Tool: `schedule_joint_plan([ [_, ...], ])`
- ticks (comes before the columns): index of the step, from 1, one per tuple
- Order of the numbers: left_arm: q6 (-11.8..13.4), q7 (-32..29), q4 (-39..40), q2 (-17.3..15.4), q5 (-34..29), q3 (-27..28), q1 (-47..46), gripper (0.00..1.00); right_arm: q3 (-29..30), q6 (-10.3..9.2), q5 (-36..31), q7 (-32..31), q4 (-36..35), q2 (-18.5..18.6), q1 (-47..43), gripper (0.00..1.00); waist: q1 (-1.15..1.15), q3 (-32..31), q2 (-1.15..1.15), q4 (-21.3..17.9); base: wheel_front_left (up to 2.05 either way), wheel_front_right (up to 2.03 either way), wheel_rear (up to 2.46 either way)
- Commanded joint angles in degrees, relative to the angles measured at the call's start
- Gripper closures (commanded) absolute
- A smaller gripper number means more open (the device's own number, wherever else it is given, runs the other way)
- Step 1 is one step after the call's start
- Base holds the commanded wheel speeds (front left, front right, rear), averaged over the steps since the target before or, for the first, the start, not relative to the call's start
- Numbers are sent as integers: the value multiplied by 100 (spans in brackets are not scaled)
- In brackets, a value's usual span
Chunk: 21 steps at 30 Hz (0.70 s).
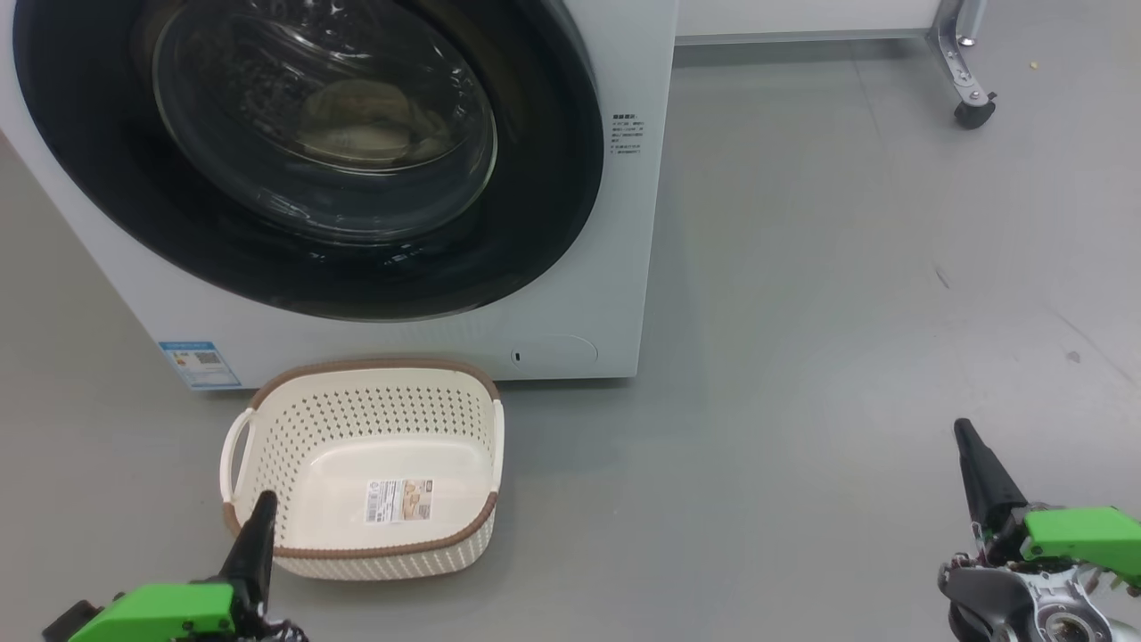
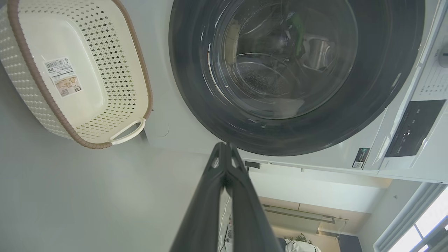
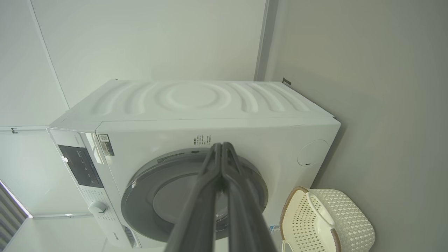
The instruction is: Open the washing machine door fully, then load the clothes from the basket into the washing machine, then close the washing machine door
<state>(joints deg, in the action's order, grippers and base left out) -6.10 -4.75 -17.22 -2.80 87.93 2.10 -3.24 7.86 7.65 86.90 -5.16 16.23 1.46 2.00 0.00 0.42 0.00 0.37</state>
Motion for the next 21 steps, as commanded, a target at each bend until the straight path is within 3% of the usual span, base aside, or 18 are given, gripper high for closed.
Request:
schedule_joint_plan([
  [1,-96,-74,257,-44,205,305,-274,100,-122,-16,242,-92,-215,135,365,100,0,-8,0,-13,0,0,0],
  [6,-138,-146,317,-36,452,407,-292,100,-134,-16,527,-133,-221,142,419,100,0,-24,0,-37,0,0,0],
  [21,-138,-152,317,-31,445,415,-293,100,-134,-16,527,-133,-221,142,419,100,0,-24,0,-37,0,0,0],
])
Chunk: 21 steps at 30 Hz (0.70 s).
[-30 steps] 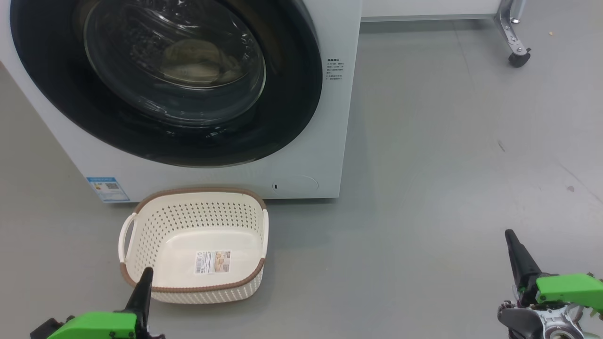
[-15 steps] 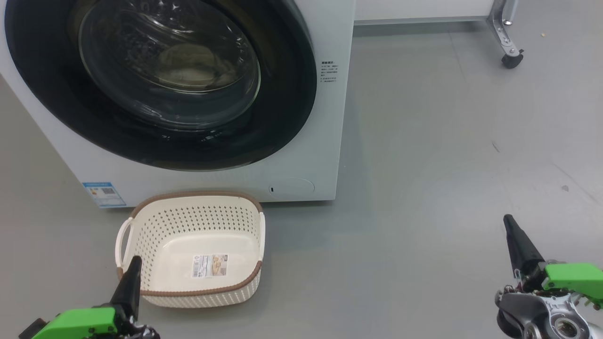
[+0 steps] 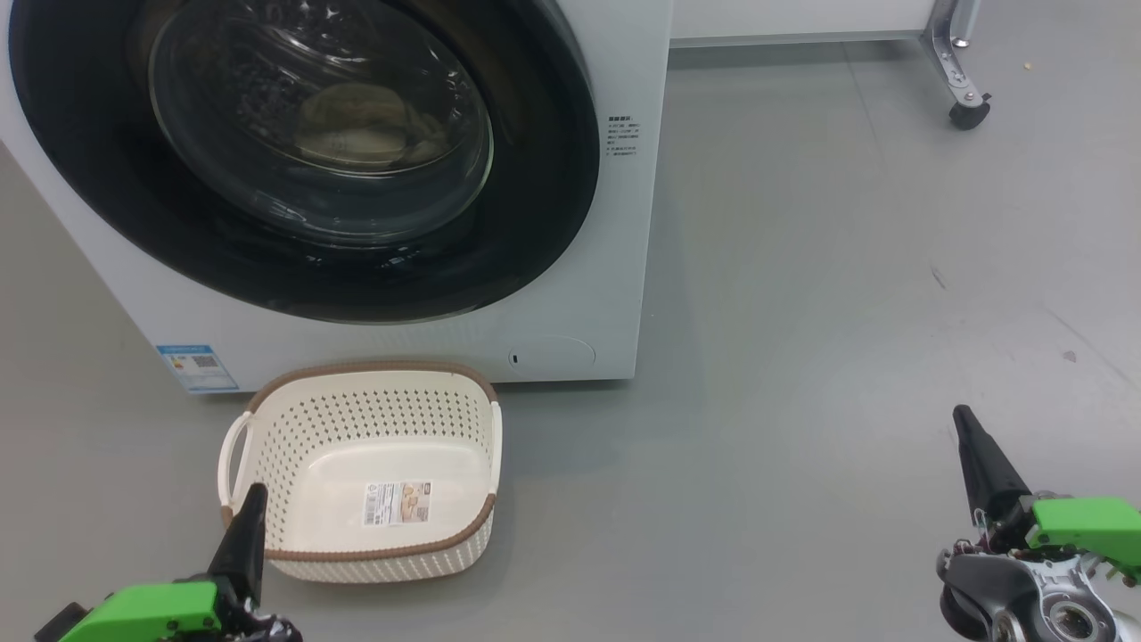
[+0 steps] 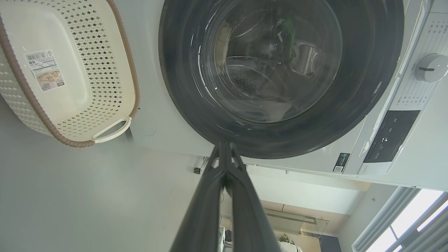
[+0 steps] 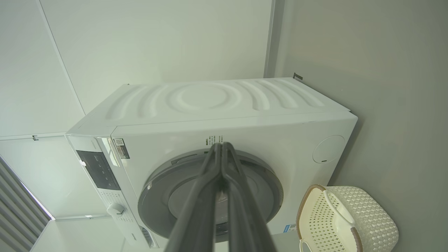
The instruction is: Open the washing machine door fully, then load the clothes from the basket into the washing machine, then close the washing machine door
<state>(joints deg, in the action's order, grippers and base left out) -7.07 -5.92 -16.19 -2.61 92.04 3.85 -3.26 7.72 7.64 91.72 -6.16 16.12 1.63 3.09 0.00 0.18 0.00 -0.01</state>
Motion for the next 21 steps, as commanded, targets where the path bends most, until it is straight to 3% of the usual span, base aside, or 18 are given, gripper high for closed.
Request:
schedule_joint_plan([
  [1,-42,-36,214,-49,34,241,-291,100,-120,-15,45,-33,-210,125,309,100,0,0,0,1,0,0,0],
  [21,-42,-43,214,-43,27,250,-292,100,-120,-15,45,-33,-210,125,309,100,0,0,0,1,0,0,0],
])
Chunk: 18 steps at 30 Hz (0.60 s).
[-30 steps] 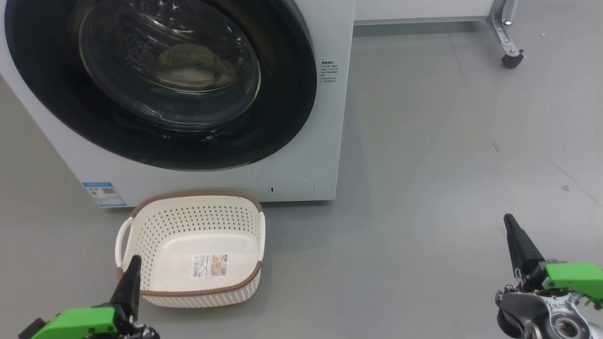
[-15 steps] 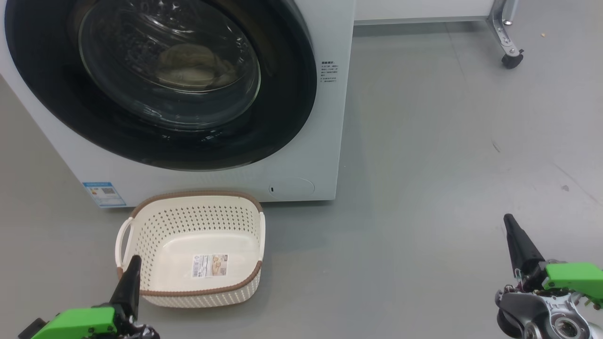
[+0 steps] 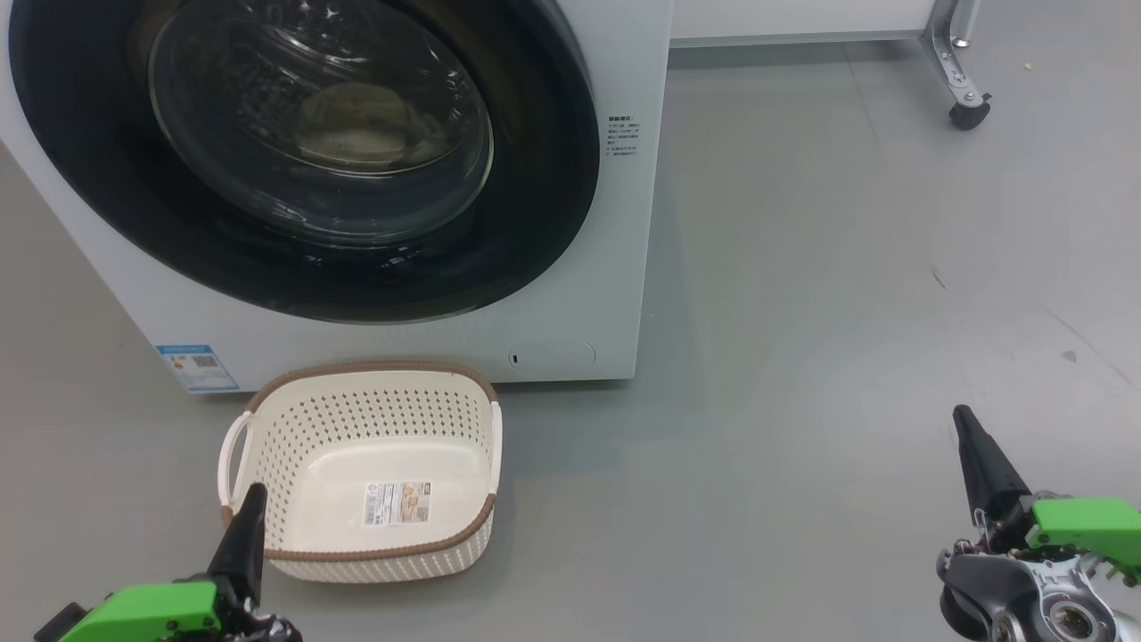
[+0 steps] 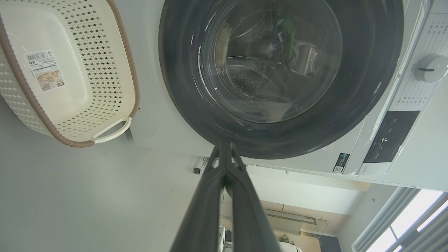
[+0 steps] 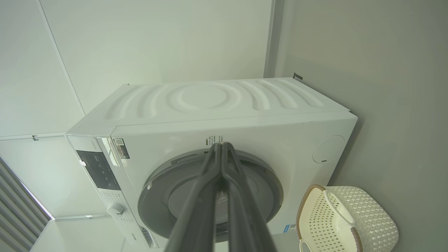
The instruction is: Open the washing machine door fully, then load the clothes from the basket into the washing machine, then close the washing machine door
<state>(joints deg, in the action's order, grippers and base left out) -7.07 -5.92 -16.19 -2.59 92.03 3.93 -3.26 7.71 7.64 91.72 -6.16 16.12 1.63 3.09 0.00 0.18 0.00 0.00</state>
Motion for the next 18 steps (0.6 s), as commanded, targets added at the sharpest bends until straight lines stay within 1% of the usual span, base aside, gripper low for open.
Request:
schedule_joint_plan([
  [1,-42,-43,214,-45,28,242,-292,100,-119,-15,45,-33,-210,125,309,100,0,0,0,0,0,0,0],
  [18,-42,-48,214,-42,23,247,-292,100,-119,-15,45,-32,-210,125,309,100,0,0,0,0,0,0,0],
])
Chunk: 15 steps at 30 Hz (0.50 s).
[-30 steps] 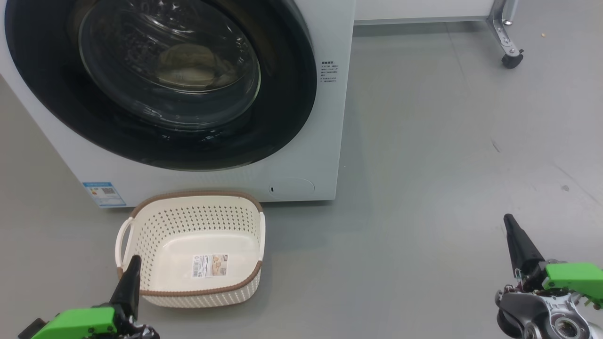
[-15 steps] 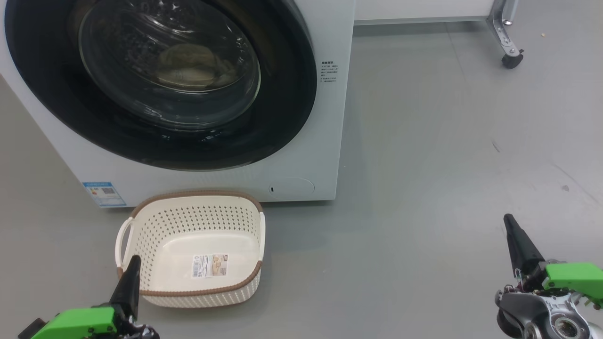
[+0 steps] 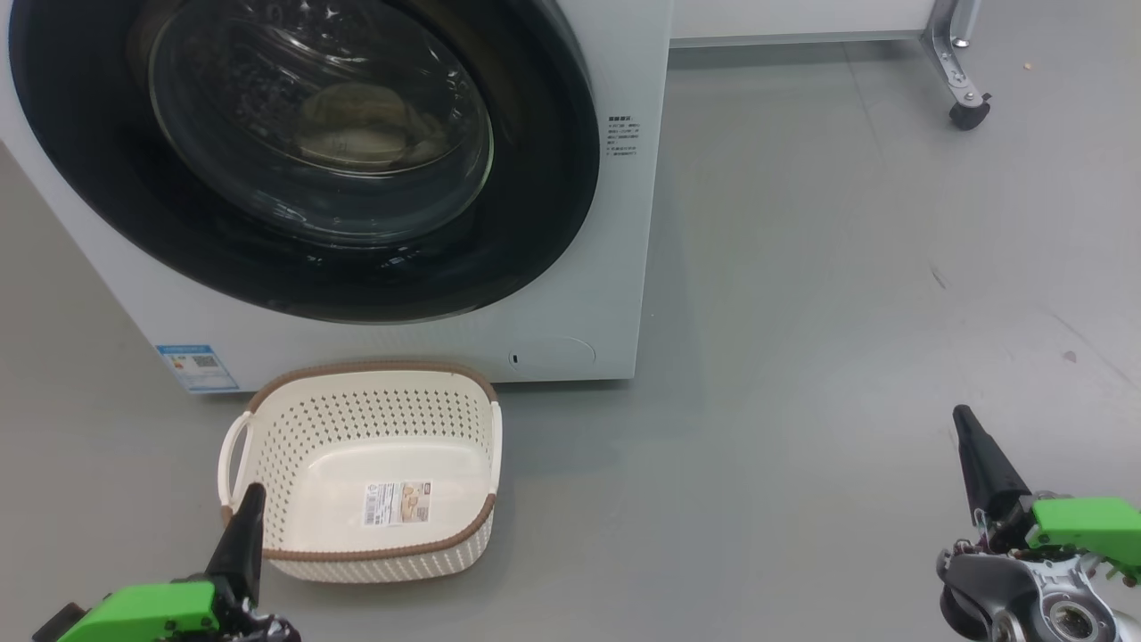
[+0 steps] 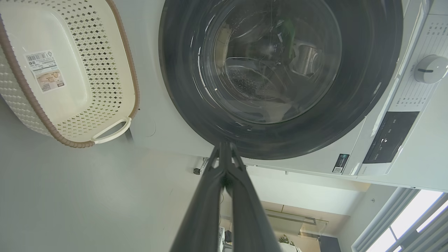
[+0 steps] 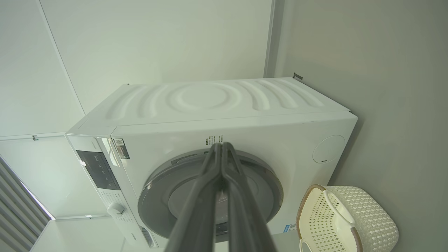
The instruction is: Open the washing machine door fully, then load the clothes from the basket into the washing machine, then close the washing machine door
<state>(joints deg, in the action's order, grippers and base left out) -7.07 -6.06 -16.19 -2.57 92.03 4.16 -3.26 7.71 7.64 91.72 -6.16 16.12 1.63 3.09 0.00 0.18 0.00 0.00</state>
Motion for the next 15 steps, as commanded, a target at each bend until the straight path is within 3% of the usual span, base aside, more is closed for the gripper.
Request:
schedule_joint_plan([
  [1,-42,-34,214,-44,23,225,-292,100,-119,-15,45,-32,-210,125,309,100,0,0,0,0,0,0,0],
  [15,-42,-37,214,-41,20,229,-292,100,-119,-15,45,-32,-210,125,309,100,0,0,0,0,0,0,0],
])
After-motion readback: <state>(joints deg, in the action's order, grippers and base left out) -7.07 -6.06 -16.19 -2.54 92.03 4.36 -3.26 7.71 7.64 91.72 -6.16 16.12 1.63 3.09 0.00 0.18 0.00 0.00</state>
